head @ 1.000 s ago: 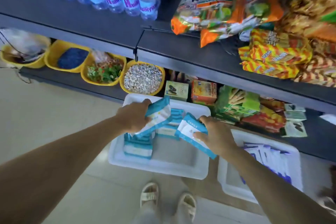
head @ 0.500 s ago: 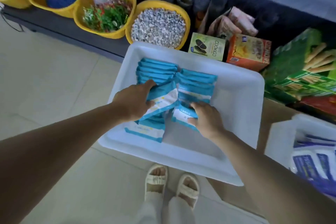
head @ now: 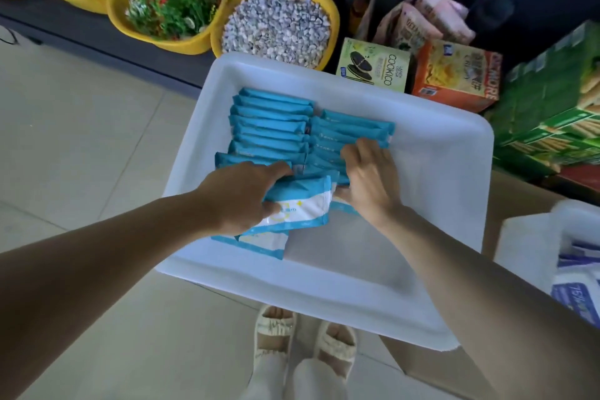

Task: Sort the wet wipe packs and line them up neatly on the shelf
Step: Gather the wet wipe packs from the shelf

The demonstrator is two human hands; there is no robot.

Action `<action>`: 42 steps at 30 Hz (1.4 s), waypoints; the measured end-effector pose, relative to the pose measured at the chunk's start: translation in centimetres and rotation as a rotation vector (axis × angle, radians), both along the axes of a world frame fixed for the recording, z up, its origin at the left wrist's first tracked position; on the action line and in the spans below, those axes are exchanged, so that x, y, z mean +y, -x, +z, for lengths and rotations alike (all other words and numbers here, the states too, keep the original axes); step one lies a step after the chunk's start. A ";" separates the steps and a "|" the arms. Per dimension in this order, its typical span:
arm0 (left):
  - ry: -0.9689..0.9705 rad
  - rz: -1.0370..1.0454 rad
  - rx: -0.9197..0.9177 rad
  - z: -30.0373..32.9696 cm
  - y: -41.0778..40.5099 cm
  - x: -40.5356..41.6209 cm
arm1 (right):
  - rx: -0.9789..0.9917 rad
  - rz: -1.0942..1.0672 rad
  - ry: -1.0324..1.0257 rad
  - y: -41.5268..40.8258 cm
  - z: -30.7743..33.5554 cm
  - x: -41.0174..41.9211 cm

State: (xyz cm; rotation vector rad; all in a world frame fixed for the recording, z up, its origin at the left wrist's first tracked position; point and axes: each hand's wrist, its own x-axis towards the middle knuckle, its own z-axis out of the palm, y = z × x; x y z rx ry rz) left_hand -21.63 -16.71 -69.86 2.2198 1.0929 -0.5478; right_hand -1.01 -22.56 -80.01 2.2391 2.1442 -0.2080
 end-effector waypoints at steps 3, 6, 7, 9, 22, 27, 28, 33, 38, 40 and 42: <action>-0.004 -0.102 0.011 -0.5 -1.7 -0.7 | 0.022 -0.009 -0.018 -1.4 -0.5 -0.5; 0.016 -0.185 0.082 -1.0 -3.1 -1.3 | 0.126 0.015 0.005 -2.8 -0.2 -0.5; 0.029 -0.205 0.102 -1.2 -3.4 -1.5 | 0.173 0.014 0.039 -3.2 0.0 -0.3; 0.051 -0.233 0.124 -1.7 -4.1 -1.9 | 0.281 -0.003 0.103 -4.1 0.4 -0.1; -0.177 -0.241 0.143 -7.0 -9.1 -4.2 | 0.655 -0.420 0.105 -6.1 2.4 -3.8; -0.313 -0.197 0.112 -7.9 -7.3 -5.4 | 0.833 -0.503 0.482 -3.6 1.9 -6.9; -0.342 -0.202 0.118 -8.1 -6.9 -5.4 | 0.809 -0.480 0.517 -2.8 1.7 -7.5; -0.446 -0.295 0.137 -8.7 -6.0 -4.5 | 0.641 -0.455 0.360 -0.4 -0.5 -7.5; -0.613 -0.293 0.064 -8.7 -5.4 -2.1 | 0.575 -0.449 0.108 0.1 -0.5 -5.6; -0.622 -0.310 0.083 -8.5 -5.4 -2.3 | 0.482 -0.413 0.143 0.1 -0.4 -5.5; -0.616 -0.296 0.124 -8.5 -5.6 -2.8 | 0.380 -0.377 0.195 0.0 -0.1 -5.9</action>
